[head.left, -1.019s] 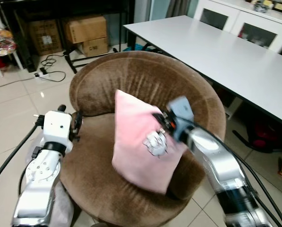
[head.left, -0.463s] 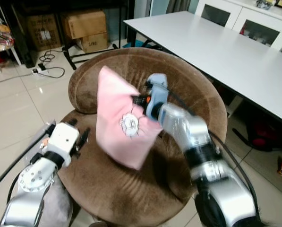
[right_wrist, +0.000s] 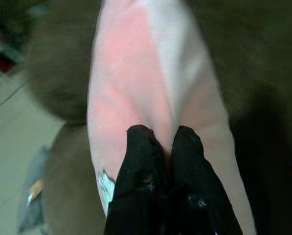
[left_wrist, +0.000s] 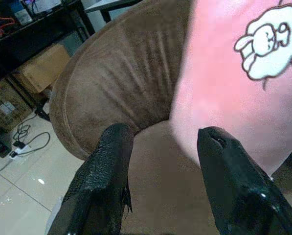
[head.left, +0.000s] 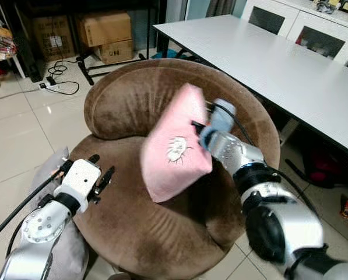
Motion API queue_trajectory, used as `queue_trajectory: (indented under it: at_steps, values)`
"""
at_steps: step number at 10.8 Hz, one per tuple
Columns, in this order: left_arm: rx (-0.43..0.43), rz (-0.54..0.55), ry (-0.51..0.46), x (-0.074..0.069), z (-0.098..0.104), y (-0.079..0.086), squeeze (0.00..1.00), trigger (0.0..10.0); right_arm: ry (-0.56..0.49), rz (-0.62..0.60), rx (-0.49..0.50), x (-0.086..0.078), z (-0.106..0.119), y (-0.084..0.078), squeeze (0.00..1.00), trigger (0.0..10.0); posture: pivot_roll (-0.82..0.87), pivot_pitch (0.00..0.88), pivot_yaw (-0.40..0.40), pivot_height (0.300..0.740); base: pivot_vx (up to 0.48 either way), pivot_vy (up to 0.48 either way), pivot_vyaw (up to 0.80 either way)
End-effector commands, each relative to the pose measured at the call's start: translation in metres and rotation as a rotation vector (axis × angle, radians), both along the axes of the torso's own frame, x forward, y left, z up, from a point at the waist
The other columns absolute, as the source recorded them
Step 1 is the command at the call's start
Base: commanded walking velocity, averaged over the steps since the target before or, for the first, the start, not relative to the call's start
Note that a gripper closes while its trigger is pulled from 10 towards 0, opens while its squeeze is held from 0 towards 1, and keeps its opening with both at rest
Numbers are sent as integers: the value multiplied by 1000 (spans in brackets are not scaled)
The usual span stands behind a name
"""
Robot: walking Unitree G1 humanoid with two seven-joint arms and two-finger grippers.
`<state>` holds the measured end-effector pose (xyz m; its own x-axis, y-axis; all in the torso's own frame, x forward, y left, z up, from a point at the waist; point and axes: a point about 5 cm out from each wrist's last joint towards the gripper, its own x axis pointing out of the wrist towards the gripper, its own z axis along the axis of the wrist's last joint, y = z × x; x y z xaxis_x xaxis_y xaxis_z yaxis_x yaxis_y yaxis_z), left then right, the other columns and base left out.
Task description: Move the pillow to the sofa from floor
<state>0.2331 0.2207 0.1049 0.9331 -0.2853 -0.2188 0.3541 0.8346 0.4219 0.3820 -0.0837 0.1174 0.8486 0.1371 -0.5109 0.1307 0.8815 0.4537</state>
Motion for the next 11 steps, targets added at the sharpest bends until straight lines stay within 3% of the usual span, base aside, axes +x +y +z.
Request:
queue_trajectory:
  at_steps: [1, 4, 7, 8, 9, 11]
  values:
    - [13, -34, 8, -1, 0, -4, 0, 10000, -9, -79, 19, 5, 5, -9, 0, 10000, 88, 0, -121, 740, 0, 0, 0]
    - [4, -72, 16, -1, 1, -6, 0, 10000, 15, -121, -12, 3, -3, -11, 0, 10000, 94, 0, -117, 740, 0, 0, 0]
    - [-78, -170, 54, -5, 3, -12, 0, 10000, -21, -147, -26, 7, 4, -12, 47, 10000, 95, 0, -117, 740, 0, 0, 0]
    - [-100, -209, 80, -7, 3, -12, 0, 10000, -21, -201, -70, 8, 5, -19, 831, 10000, 101, 0, -119, 740, 0, 0, 0]
    - [-122, -236, 106, -10, 1, -12, 0, 10000, -22, -239, -103, 8, 4, -26, 1000, 10000, 101, 0, -121, 740, 0, 0, 0]
    - [-165, -264, 139, -14, 1, -12, 0, 10000, -62, -232, -133, 9, 6, -31, 1000, 10000, 101, 0, -121, 740, 0, 0, 0]
